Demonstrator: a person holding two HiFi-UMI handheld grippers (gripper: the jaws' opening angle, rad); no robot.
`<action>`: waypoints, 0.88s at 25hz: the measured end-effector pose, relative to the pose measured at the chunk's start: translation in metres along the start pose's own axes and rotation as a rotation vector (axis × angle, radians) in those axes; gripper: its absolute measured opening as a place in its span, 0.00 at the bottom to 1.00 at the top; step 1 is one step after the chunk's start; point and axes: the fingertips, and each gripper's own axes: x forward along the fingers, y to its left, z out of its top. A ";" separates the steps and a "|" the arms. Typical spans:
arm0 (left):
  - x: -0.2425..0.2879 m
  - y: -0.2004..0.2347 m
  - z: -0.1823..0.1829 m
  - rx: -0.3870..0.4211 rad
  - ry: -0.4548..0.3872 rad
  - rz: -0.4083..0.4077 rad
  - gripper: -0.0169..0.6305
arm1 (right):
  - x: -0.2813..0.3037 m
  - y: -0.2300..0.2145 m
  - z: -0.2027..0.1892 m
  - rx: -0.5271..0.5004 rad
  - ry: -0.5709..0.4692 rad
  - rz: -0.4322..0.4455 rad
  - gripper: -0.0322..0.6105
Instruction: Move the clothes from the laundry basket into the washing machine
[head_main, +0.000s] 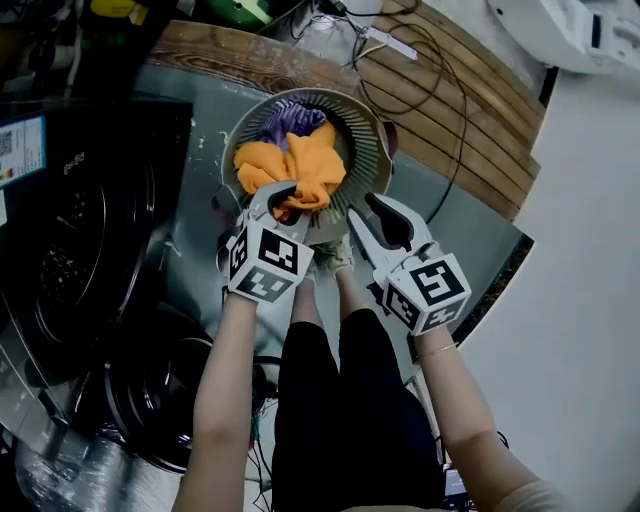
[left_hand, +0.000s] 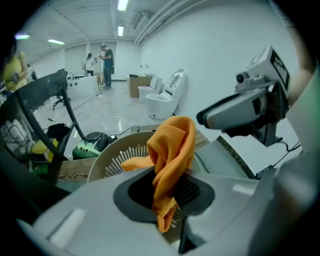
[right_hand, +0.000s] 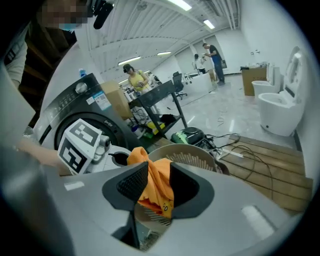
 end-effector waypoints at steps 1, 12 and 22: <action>-0.013 0.000 0.004 -0.035 -0.028 -0.003 0.14 | 0.001 0.010 0.003 -0.023 0.009 0.029 0.29; -0.146 -0.006 0.041 -0.295 -0.311 -0.049 0.14 | 0.002 0.106 0.023 -0.367 0.078 0.289 0.79; -0.239 -0.002 0.023 -0.486 -0.536 -0.028 0.14 | 0.026 0.189 0.021 -0.690 0.139 0.451 0.75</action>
